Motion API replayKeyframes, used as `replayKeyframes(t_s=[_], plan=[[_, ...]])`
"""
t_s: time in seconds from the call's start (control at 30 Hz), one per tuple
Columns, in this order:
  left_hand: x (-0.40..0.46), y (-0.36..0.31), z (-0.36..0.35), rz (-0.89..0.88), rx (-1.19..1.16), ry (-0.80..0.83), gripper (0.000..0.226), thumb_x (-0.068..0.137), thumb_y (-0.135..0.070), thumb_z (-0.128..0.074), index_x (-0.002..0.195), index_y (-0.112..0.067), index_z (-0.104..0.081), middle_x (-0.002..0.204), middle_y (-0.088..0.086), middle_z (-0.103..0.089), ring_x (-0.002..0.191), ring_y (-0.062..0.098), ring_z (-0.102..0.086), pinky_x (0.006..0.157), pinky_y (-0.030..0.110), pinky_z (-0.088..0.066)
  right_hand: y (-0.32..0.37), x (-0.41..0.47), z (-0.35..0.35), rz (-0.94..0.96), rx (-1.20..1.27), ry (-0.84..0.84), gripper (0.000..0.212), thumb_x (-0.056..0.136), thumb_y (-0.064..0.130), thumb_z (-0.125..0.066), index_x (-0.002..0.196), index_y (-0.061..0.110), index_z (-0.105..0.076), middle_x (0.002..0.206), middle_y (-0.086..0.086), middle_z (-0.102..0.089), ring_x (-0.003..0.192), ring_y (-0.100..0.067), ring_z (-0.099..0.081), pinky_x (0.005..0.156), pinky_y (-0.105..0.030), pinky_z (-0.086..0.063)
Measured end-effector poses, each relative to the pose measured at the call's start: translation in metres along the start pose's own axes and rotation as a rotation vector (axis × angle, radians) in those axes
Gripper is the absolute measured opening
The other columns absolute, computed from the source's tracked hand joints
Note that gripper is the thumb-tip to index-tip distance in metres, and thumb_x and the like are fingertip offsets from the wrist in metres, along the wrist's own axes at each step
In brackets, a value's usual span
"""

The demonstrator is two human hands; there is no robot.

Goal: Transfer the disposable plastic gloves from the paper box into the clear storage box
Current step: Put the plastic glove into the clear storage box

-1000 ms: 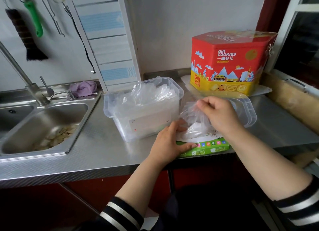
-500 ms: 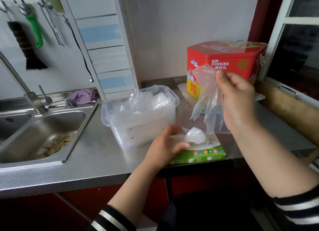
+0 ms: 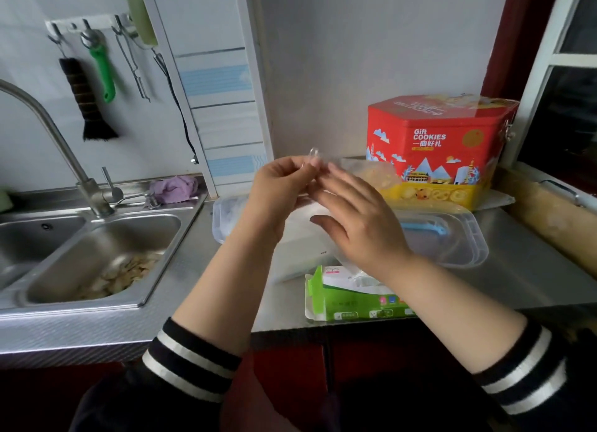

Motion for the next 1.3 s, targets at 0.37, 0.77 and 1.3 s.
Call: replayKeyframes(t_s=[0.37,0.77,1.3], plan=[[0.040,0.025,0.097,0.073,0.450,-0.476,0.009,0.100,-0.011,-0.043,0.096,-0.015,-0.035,0.091,0.008,-0.070,0.057,0.022,-0.067,0.048,0.032,-0.054,-0.028,0.000,-0.091,-0.373,0.015,1.027,0.076,0.086,0.074,-0.011,0.152,0.038,-0.008,0.162,0.007,0.000,0.149,-0.019,0.007,0.118,-0.049,0.009],[0.055,0.049,0.103,0.220,1.762,-0.073,0.031,0.088,-0.008,-0.047,0.111,-0.016,-0.065,0.115,0.006,-0.063,0.117,0.029,-0.043,0.090,0.035,-0.038,-0.041,0.009,-0.139,-0.557,0.080,1.362,0.060,0.100,0.055,-0.026,0.140,0.015,-0.047,0.148,-0.011,-0.042,0.131,-0.030,-0.042,0.105,-0.036,-0.032],[0.017,-0.025,0.042,-0.491,1.236,-0.419,0.058,0.104,-0.040,-0.026,0.089,-0.011,-0.074,0.128,0.004,-0.061,0.126,0.025,-0.045,0.102,0.034,-0.030,-0.064,-0.023,-0.011,-0.845,0.660,0.241,0.021,0.097,0.031,-0.054,0.090,0.019,-0.070,0.083,0.005,-0.073,0.076,-0.011,-0.068,0.083,-0.038,-0.055]])
Point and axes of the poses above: each hand's wrist, its own x-axis towards the middle knuckle, its own z-axis out of the back of the hand, y = z × x, the point moved 7 cm from there along x, towards the middle knuckle
